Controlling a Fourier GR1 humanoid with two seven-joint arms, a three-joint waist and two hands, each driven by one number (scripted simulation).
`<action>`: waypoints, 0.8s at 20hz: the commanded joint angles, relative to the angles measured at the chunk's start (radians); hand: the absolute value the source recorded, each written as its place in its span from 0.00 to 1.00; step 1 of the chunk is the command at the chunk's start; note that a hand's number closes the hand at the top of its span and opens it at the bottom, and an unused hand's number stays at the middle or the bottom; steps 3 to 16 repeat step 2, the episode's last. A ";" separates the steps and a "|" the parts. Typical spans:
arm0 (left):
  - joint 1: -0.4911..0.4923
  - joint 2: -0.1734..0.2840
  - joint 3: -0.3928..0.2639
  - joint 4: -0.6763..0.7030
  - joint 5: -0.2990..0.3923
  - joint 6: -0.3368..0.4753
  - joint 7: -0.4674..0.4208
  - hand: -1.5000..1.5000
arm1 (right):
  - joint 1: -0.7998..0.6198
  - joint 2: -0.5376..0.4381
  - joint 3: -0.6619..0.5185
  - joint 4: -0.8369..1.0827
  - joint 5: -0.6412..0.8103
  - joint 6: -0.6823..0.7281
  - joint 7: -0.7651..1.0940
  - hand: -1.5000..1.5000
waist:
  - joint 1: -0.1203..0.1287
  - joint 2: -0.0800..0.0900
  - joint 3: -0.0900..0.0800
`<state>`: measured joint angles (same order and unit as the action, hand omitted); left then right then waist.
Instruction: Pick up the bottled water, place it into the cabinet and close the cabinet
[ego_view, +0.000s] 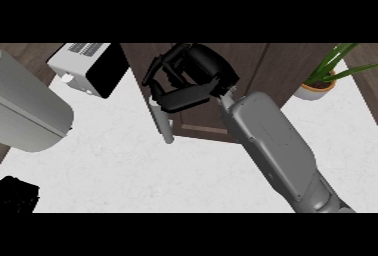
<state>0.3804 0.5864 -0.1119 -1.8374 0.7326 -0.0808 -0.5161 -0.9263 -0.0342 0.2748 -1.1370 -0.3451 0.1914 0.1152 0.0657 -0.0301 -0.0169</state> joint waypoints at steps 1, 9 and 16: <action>-0.020 -0.004 -0.007 0.018 0.001 -0.008 0.011 1.00 | -0.036 -0.086 -0.115 0.173 0.036 -0.080 -0.010 1.00 | -0.023 0.055 0.015; -0.045 0.000 -0.002 -0.014 0.014 0.011 0.036 1.00 | -0.047 -0.103 -0.130 0.174 0.011 -0.049 0.003 1.00 | -0.029 0.055 0.017; -0.045 0.000 -0.002 -0.014 0.014 0.011 0.036 1.00 | -0.047 -0.103 -0.130 0.174 0.011 -0.049 0.003 1.00 | -0.029 0.055 0.017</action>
